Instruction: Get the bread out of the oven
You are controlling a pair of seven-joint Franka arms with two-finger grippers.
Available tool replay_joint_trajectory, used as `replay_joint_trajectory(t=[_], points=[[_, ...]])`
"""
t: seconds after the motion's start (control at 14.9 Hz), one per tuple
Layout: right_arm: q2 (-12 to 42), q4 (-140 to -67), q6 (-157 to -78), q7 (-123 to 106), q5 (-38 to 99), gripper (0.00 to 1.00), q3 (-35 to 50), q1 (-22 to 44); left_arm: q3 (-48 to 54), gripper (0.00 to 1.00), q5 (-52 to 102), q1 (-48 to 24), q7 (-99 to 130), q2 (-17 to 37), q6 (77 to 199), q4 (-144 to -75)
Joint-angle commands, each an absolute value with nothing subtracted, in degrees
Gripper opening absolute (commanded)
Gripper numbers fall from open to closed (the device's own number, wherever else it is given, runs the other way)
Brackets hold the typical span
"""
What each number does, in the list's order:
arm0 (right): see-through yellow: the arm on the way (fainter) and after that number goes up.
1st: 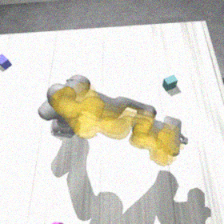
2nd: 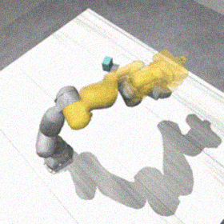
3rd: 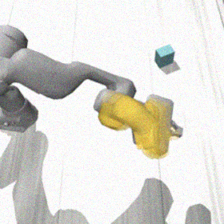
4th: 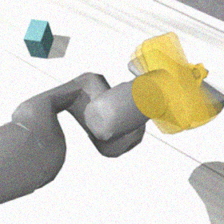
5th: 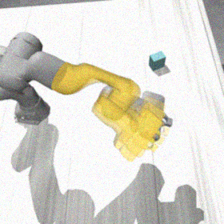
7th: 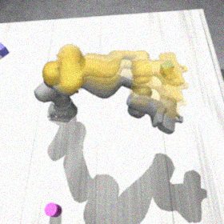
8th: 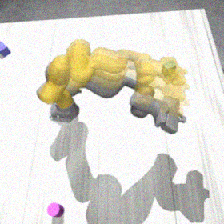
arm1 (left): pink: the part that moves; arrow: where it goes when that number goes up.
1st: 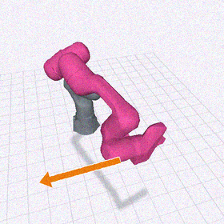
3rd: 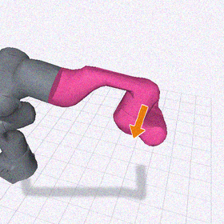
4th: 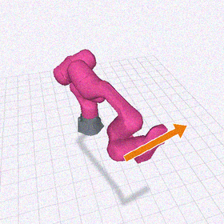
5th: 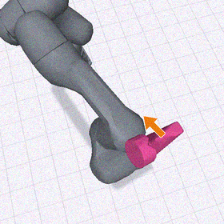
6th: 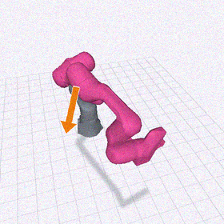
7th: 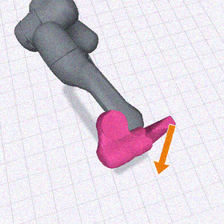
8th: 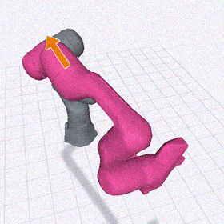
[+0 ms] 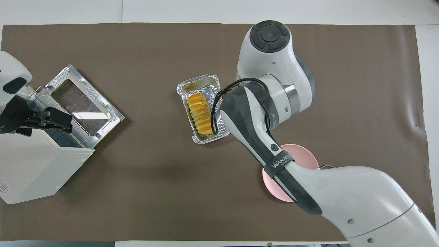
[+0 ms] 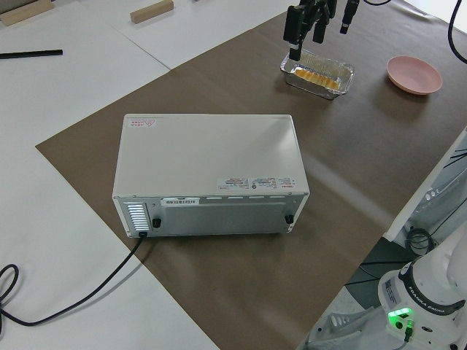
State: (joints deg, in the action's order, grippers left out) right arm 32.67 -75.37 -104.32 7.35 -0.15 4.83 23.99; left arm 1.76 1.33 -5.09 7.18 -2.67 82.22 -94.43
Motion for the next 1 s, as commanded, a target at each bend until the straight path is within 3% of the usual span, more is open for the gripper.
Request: replay_joint_trajectory(t=[0.0,0.27,0.94], points=[[34.80,-72.77,-104.93,10.70,0.44,1.00,4.75,26.27,3.25,1.00,3.69,-1.42,5.10,0.36,78.40,-90.17],[34.72,-74.62,-108.89,14.14,1.32,1.00,4.75,26.72,4.13,1.00,2.90,-0.88,5.01,-4.66,81.29,-98.26],[36.04,-81.99,-121.18,13.97,1.05,0.84,4.75,27.07,4.31,1.00,2.99,-0.88,5.27,-5.10,80.24,-96.33]])
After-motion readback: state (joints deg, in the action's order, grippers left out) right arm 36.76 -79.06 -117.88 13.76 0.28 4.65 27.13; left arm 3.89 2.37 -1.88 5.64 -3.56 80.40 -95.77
